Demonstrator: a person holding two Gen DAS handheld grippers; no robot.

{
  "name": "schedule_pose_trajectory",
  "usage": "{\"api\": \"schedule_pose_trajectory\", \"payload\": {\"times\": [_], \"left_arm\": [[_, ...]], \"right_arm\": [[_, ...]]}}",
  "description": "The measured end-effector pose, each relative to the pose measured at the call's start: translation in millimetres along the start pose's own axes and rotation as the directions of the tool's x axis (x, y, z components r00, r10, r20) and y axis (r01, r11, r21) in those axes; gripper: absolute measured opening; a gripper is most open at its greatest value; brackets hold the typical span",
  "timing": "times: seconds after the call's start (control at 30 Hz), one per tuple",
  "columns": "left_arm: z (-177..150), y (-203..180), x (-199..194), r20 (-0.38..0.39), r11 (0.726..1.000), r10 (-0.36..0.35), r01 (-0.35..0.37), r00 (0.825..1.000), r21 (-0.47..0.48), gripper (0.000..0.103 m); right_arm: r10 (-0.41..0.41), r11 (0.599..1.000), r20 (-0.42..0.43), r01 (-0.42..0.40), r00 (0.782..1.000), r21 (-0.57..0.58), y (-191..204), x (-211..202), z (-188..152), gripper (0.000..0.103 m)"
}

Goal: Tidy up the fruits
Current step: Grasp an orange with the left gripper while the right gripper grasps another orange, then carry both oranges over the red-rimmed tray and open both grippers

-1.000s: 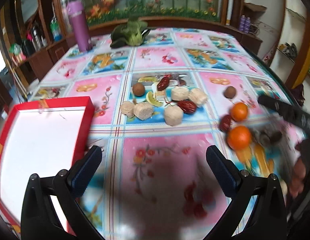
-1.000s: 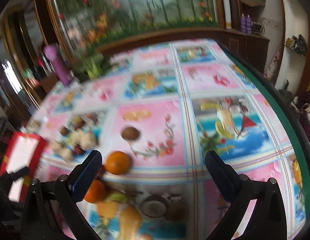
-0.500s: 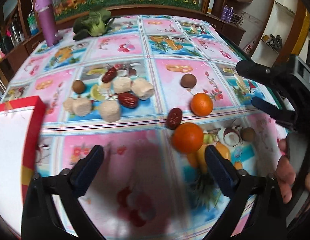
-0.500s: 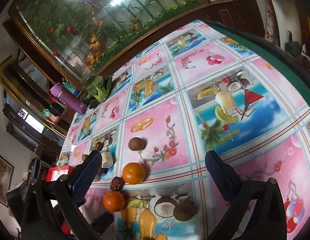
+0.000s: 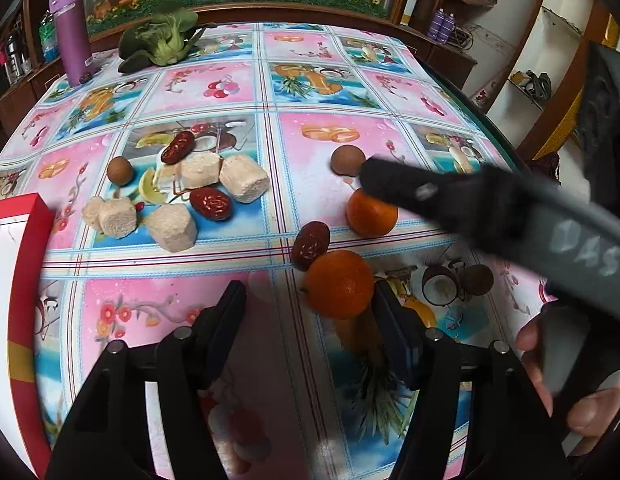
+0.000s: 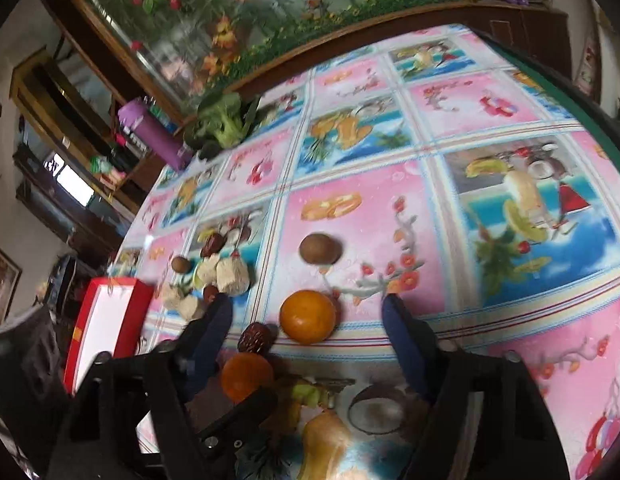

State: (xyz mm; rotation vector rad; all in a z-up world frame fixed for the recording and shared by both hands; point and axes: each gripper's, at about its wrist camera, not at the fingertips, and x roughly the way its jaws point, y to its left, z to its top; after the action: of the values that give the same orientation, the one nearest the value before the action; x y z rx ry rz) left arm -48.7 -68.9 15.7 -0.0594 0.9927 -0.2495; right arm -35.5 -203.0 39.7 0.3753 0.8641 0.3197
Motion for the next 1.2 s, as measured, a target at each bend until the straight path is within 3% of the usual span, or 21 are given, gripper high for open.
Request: {"api": "schedule_pose_trajectory", "payload": {"times": [0.2,0.27,0.4,0.63,0.8,0.93,1.1,1.2], "left_arm": [[0.6,2.7,-0.6,0.012,0.999,-0.038,0.038,0.999,-0.003,0.053],[1.0,3.0,-0.6,0.012,0.998,-0.057,0.057,0.998,-0.008,0.046],[0.1,2.1,-1.6,0.005,0.997,-0.083,0.083,0.997,-0.004,0.036],[-3.1,10.1,-6.5,0.007,0.996,-0.083,0.083,0.997,-0.036,0.036],[-5.9,25.0,-24.4,0.035,0.997,-0.028,0.03,0.999,-0.067,0.036],[-10.2,41.0,-57.5,0.096,0.995,0.075,-0.068,0.993,-0.075,0.036],[-24.1,80.6,-110.3,0.191,0.97,0.228,-0.207,0.955,-0.124,0.036],[-37.5,115.8,-133.7,0.2,0.945,0.301,-0.265,0.932,-0.191,0.036]], "right_arm": [[-0.042,0.998,-0.037,0.04,0.998,-0.048,4.9,13.6,-4.9,0.05],[-0.06,0.997,-0.031,0.058,0.998,-0.059,5.6,13.8,-5.6,0.038],[-0.061,0.995,-0.031,0.058,0.998,-0.085,8.1,14.5,-7.8,0.032],[-0.048,0.994,-0.026,0.045,0.999,-0.1,11.7,14.0,-11.6,0.032],[-0.017,0.992,0.051,0.023,0.999,-0.121,18.2,-1.0,-12.4,0.032],[0.004,0.985,0.114,0.015,0.993,-0.169,33.6,-13.8,-18.2,0.032],[0.119,0.971,0.082,-0.099,0.99,-0.217,76.2,-16.3,-38.2,0.031],[0.191,0.944,0.026,-0.177,0.981,-0.279,119.4,-7.5,-53.7,0.031]]}}
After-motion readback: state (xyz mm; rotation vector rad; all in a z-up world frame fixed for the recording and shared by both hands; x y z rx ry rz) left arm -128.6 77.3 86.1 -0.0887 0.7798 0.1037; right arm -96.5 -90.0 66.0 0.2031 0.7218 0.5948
